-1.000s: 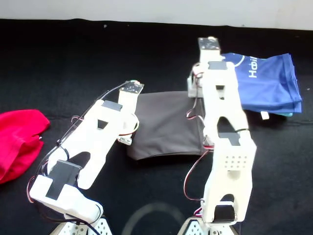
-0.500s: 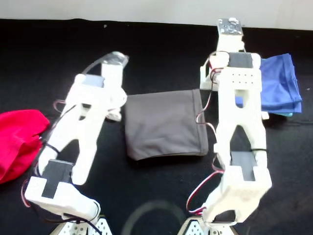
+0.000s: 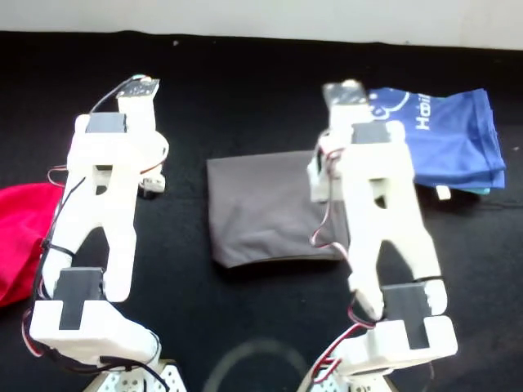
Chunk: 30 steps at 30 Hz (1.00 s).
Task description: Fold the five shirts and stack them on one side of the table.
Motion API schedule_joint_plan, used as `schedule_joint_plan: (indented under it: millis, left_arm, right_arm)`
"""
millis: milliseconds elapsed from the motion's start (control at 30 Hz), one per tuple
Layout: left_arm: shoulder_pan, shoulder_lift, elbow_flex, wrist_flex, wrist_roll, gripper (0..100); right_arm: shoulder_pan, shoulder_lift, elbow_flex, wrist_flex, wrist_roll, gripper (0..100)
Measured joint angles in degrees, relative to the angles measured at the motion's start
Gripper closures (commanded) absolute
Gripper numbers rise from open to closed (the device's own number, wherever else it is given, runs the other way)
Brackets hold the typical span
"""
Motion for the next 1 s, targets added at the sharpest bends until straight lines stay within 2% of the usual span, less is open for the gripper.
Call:
schedule_joint_plan:
  millis: [300,500,700,767,867,933,1000]
  left_arm:
    - [0.0,0.0,1.4,0.2,0.0,99]
    - [-0.4,0.0,1.4,0.2,0.0,99]
    - [-2.7,0.0,1.6,-0.3,0.0,99]
    - [-3.8,0.0,1.6,-0.3,0.0,99]
    - [-5.3,0.0,1.6,-0.3,0.0,99]
    - [-6.0,0.0,1.6,-0.3,0.0,99]
    - [-6.2,0.0,1.6,-0.3,0.1,99]
  right_arm:
    - [-1.2,0.2,9.8,-17.8,0.0,70.7]
    - [-1.2,10.1,8.9,-20.0,-0.3,70.7]
    - [-1.8,21.4,0.7,-19.9,-2.3,71.4]
    - [-2.1,24.6,-1.8,-19.9,-2.5,77.6]
    - [-2.3,28.4,-4.8,-19.2,-2.5,99.8]
    - [-2.1,29.8,-8.0,-16.6,-2.5,96.6]
    - [-2.0,30.6,-10.7,-14.1,-2.5,99.5]
